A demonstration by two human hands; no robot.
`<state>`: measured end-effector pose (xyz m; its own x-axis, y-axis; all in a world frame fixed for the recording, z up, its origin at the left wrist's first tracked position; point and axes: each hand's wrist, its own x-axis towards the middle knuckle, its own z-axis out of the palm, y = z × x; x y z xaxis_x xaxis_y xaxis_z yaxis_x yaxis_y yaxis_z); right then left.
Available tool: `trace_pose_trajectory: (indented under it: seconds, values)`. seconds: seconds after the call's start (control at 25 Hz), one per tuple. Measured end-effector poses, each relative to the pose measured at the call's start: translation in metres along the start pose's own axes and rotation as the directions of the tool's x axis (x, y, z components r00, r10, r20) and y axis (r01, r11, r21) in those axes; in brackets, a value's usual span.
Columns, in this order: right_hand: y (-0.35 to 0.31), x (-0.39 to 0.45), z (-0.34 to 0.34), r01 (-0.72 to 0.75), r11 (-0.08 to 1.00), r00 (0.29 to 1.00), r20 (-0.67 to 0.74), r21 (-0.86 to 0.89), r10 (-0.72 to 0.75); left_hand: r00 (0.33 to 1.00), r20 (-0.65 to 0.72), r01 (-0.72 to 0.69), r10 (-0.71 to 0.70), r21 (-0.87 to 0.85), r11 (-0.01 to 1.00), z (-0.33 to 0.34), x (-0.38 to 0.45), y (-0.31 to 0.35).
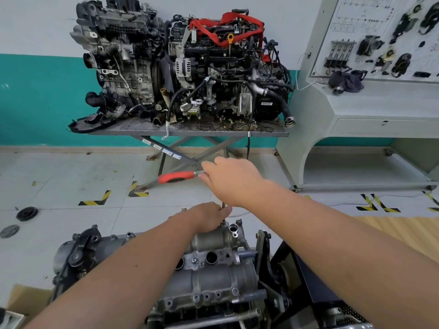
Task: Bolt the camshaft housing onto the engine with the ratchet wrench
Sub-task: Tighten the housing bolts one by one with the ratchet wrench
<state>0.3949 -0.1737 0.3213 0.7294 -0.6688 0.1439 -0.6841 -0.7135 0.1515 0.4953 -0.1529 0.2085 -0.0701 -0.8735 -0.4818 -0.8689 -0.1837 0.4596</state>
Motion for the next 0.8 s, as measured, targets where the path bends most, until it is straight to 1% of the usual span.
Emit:
trace_pose_trajectory:
  seconds: [0.08, 0.12, 0.16, 0.2, 0.24, 0.28, 0.32, 0.36, 0.4, 0.44, 0.48, 0.52, 0.56, 0.6, 0.68, 0.76, 0.8]
  values:
    - [-0.001, 0.009, -0.006, -0.158, 0.967, 0.984, 0.116, 0.198, 0.137, 0.999, -0.034, -0.008, 0.008, 0.012, 1.0, 0.0, 0.005, -0.005]
    - [-0.001, 0.011, -0.007, -0.255, 0.904, 0.963, 0.172, 0.344, 0.207, 0.999, -0.043, -0.007, 0.008, 0.022, 1.0, -0.001, 0.005, -0.007]
    - [0.001, 0.013, -0.008, -0.368, 0.766, 0.929, 0.25, 0.527, 0.274, 0.998, -0.051, -0.019, 0.021, 0.037, 0.999, -0.001, 0.005, -0.008]
    - [0.003, 0.013, -0.007, -0.467, 0.53, 0.883, 0.346, 0.708, 0.315, 0.998, -0.047, -0.029, 0.032, 0.063, 0.998, 0.0, 0.004, -0.008]
    - [0.002, 0.011, -0.007, -0.517, 0.222, 0.839, 0.438, 0.827, 0.321, 0.998, -0.042, -0.034, 0.037, 0.079, 0.996, 0.001, 0.006, -0.009]
    - [0.0, 0.008, -0.005, -0.5, -0.07, 0.813, 0.496, 0.863, 0.305, 0.998, -0.043, -0.038, 0.041, 0.083, 0.996, 0.001, 0.007, -0.009]
    - [-0.002, 0.006, -0.002, -0.424, -0.324, 0.803, 0.516, 0.846, 0.298, 0.998, -0.04, -0.04, 0.043, 0.076, 0.996, 0.0, 0.009, -0.01]
    - [-0.005, 0.004, 0.005, -0.307, -0.525, 0.79, 0.52, 0.794, 0.324, 0.998, -0.037, -0.049, 0.052, 0.084, 0.995, 0.0, 0.009, -0.009]
    - [-0.007, 0.003, 0.013, -0.167, -0.671, 0.774, 0.518, 0.723, 0.365, 0.998, -0.027, -0.056, 0.059, 0.097, 0.994, -0.001, 0.008, -0.007]
    - [-0.008, 0.002, 0.02, -0.047, -0.742, 0.747, 0.517, 0.669, 0.418, 0.998, -0.021, -0.061, 0.063, 0.109, 0.992, -0.001, 0.008, -0.007]
    - [-0.01, 0.002, 0.027, 0.042, -0.751, 0.729, 0.493, 0.659, 0.475, 0.998, -0.017, -0.062, 0.064, 0.114, 0.992, -0.002, 0.008, -0.007]
    - [-0.013, 0.0, 0.034, 0.088, -0.699, 0.716, 0.443, 0.709, 0.54, 0.998, -0.014, -0.066, 0.068, 0.117, 0.991, -0.004, 0.007, -0.007]
    - [-0.017, -0.003, 0.04, 0.094, -0.597, 0.706, 0.37, 0.797, 0.604, 0.997, -0.014, -0.071, 0.073, 0.121, 0.99, -0.005, 0.006, -0.008]
    - [-0.02, -0.007, 0.046, 0.069, -0.445, 0.702, 0.273, 0.893, 0.658, 0.997, -0.014, -0.069, 0.071, 0.124, 0.99, -0.006, 0.004, -0.007]
    - [-0.026, -0.014, 0.055, 0.079, -0.148, 0.721, 0.046, 0.986, 0.691, 0.997, -0.01, -0.072, 0.074, 0.138, 0.988, -0.005, 0.003, -0.004]
    - [-0.026, -0.02, 0.06, 0.153, 0.05, 0.721, -0.147, 0.987, 0.677, 0.997, -0.019, -0.071, 0.074, 0.11, 0.991, -0.006, 0.0, -0.005]
    - [-0.024, -0.023, 0.064, 0.193, 0.208, 0.693, -0.284, 0.959, 0.663, 0.998, -0.015, -0.064, 0.066, 0.101, 0.993, -0.007, -0.001, -0.003]
